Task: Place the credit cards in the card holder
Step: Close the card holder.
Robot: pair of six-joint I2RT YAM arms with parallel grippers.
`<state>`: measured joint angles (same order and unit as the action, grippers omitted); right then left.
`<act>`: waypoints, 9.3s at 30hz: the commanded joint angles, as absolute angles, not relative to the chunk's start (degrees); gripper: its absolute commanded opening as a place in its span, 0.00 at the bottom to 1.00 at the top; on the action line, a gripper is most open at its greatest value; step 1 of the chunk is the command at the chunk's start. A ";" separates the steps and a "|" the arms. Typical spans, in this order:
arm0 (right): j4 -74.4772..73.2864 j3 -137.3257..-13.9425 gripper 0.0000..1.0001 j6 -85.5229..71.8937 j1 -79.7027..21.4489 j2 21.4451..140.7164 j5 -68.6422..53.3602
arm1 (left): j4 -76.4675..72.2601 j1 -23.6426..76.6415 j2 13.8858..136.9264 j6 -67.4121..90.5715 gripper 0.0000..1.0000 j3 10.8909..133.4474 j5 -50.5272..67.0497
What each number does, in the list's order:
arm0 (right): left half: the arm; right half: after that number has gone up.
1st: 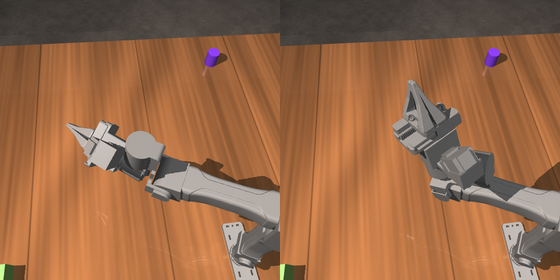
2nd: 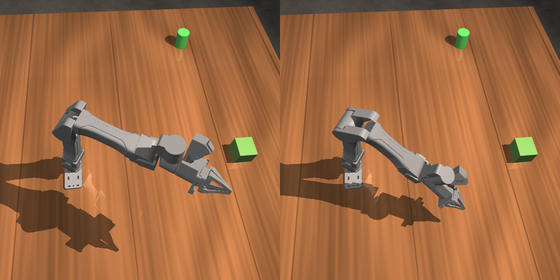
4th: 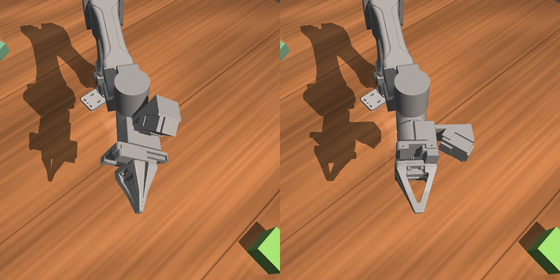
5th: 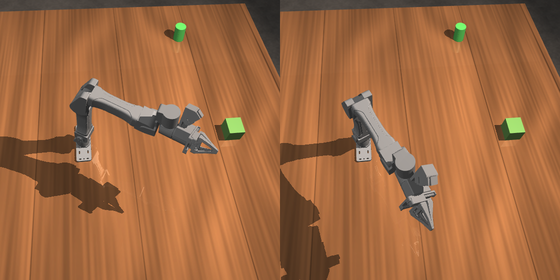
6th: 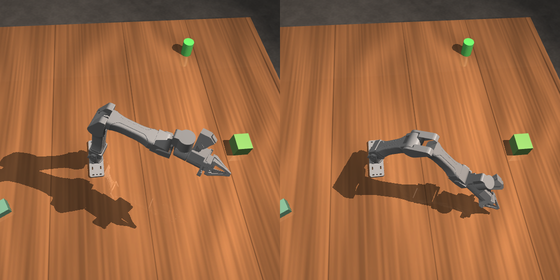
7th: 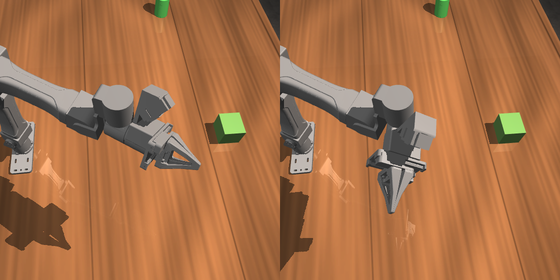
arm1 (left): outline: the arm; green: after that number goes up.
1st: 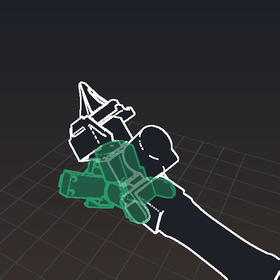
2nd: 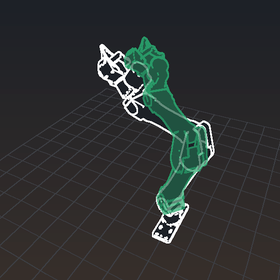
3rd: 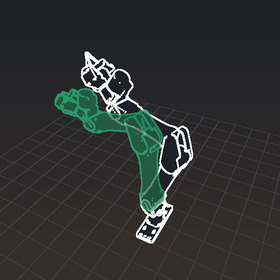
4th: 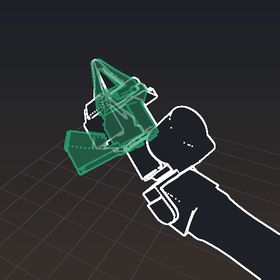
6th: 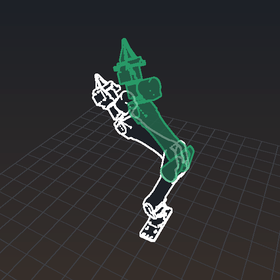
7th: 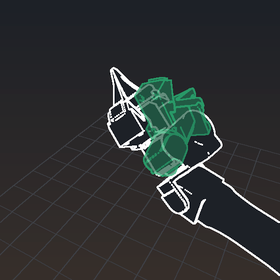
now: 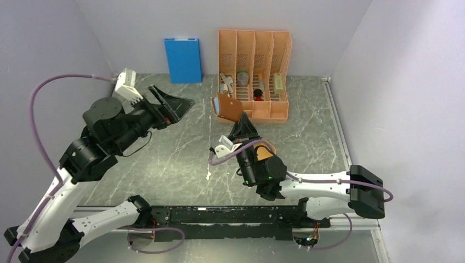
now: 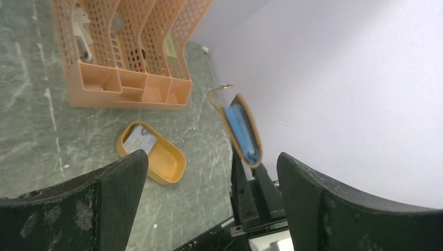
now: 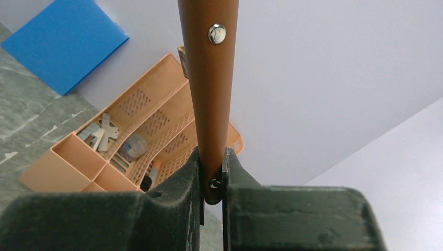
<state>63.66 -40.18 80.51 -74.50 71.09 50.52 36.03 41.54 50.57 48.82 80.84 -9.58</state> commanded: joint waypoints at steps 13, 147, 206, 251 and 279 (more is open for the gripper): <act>75.32 -34.05 0.00 88.80 -75.78 66.39 43.99 | 24.41 41.40 56.34 50.49 0.97 76.70 9.39; 42.72 -45.88 0.01 -54.81 -52.12 53.63 -15.02 | -22.75 44.47 46.56 46.51 0.05 54.39 23.22; -28.36 -83.10 0.50 -16.36 -52.12 63.62 -4.16 | 25.40 44.41 49.97 38.34 0.05 73.46 11.59; -27.16 -83.92 0.00 -17.97 -52.12 62.34 -11.71 | 29.29 44.39 50.71 35.60 0.05 75.63 7.70; -23.48 -82.91 0.00 -21.68 -52.10 66.28 -13.97 | 28.02 44.47 51.84 33.92 0.05 76.55 10.72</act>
<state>-25.50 -82.81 -20.84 -52.03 65.65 -12.53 29.93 44.47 51.94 34.68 74.63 9.26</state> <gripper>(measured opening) 0.008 0.116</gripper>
